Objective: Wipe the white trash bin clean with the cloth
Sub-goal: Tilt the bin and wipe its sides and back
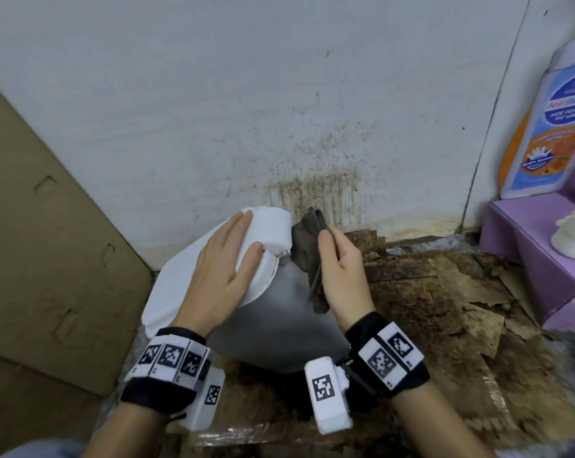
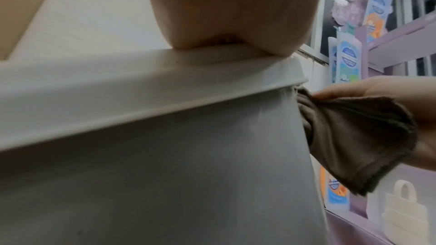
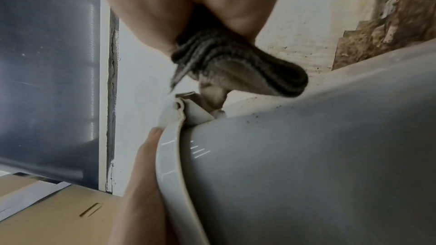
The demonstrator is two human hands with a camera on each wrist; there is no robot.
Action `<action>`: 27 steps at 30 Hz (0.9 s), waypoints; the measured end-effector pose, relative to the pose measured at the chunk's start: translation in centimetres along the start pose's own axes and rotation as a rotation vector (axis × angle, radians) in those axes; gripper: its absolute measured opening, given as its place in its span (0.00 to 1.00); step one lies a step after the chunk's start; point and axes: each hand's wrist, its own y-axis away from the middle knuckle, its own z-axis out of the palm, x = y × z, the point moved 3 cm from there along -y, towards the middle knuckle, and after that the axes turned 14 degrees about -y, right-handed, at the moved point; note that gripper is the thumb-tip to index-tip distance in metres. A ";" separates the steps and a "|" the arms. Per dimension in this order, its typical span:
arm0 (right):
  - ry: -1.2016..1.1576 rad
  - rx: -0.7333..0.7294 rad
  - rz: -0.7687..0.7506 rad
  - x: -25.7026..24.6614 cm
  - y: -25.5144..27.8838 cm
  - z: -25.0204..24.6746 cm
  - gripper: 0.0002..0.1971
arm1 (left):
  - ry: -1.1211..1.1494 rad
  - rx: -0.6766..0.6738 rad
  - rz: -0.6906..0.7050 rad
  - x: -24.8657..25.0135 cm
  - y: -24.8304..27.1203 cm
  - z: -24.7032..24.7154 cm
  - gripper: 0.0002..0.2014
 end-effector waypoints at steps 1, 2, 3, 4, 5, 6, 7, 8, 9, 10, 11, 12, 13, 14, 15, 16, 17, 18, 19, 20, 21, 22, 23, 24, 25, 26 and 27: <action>0.025 0.037 0.000 0.0 0.1 -0.1 0.21 | 0.009 0.006 -0.003 -0.2 0.1 -0.1 0.31; 0.072 0.076 -0.008 0.0 0.2 -0.2 0.22 | 0.016 0.014 -0.005 -0.4 0.2 -0.2 0.30; 0.128 0.106 -0.026 0.0 0.2 -0.2 0.22 | 0.023 0.019 -0.005 -0.5 0.3 -0.3 0.30; 0.178 0.121 -0.039 0.0 0.3 -0.1 0.22 | 0.030 0.022 -0.004 -0.6 0.4 -0.3 0.30; 0.217 0.120 -0.045 0.1 0.3 0.2 0.22 | 0.036 0.024 -0.002 -0.6 0.5 -0.3 0.30; 0.255 0.105 -0.053 0.2 0.4 0.8 0.21 | 0.040 0.027 0.001 -0.5 0.5 -0.3 0.30; 0.300 0.078 -0.062 0.3 0.5 1.4 0.20 | 0.038 0.031 0.007 -0.4 0.4 -0.2 0.30; 0.348 0.040 -0.068 0.5 0.7 2.2 0.20 | 0.032 0.034 0.012 -0.3 0.4 -0.1 0.30; 0.384 -0.003 -0.073 0.7 0.9 2.9 0.20 | 0.028 0.036 0.013 -0.2 0.4 0.0 0.30; 0.396 -0.039 -0.066 1.1 1.1 3.3 0.21 | 0.026 0.035 0.011 -0.2 0.4 0.1 0.30; 0.375 -0.063 -0.033 1.3 1.1 3.5 0.22 | 0.030 0.035 0.006 -0.3 0.4 0.1 0.31; 0.330 -0.086 0.019 1.4 1.2 3.5 0.24 | 0.039 0.036 0.000 -0.5 0.4 0.0 0.31; 0.279 -0.113 0.068 1.5 1.1 3.3 0.24 | 0.050 0.038 -0.009 -0.7 0.5 0.0 0.31; 0.235 -0.144 0.099 1.6 1.1 3.1 0.25 | 0.061 0.040 -0.020 -0.9 0.5 -0.2 0.31; 0.210 -0.168 0.113 1.7 1.2 3.0 0.25 | 0.071 0.041 -0.030 -1.1 0.6 -0.3 0.31; 0.196 -0.185 0.112 1.8 1.3 2.8 0.25 | 0.078 0.042 -0.036 -1.2 0.7 -0.4 0.31; 0.187 -0.197 0.104 2.0 1.4 2.8 0.26 | 0.082 0.044 -0.038 -1.3 0.7 -0.4 0.31; 0.180 -0.202 0.094 2.3 1.4 2.7 0.26 | 0.085 0.047 -0.036 -1.3 0.8 -0.5 0.30; 0.181 -0.201 0.085 2.7 1.5 2.6 0.26 | 0.085 0.048 -0.033 -1.3 0.8 -0.5 0.30; 0.189 -0.198 0.072 3.0 1.6 2.4 0.25 | 0.084 0.048 -0.030 -1.4 0.9 -0.5 0.30; 0.212 -0.205 0.051 3.1 1.5 2.2 0.24 | 0.082 0.048 -0.028 -1.4 0.9 -0.5 0.30; 0.248 -0.222 0.030 3.2 1.5 2.0 0.23 | 0.083 0.049 -0.030 -1.5 0.9 -0.6 0.30; 0.297 -0.246 0.010 3.1 1.5 1.8 0.24 | 0.085 0.050 -0.032 -1.5 0.9 -0.6 0.30; 0.362 -0.273 -0.015 2.9 1.4 1.7 0.25 | 0.086 0.051 -0.035 -1.6 0.8 -0.6 0.30; 0.430 -0.297 -0.055 2.9 1.2 1.6 0.25 | 0.084 0.054 -0.036 -1.6 0.8 -0.6 0.30; 0.489 -0.318 -0.111 3.0 1.1 1.6 0.25 | 0.081 0.057 -0.037 -1.6 0.8 -0.6 0.31; 0.536 -0.334 -0.170 3.3 1.0 1.7 0.25 | 0.079 0.059 -0.039 -1.6 0.8 -0.6 0.31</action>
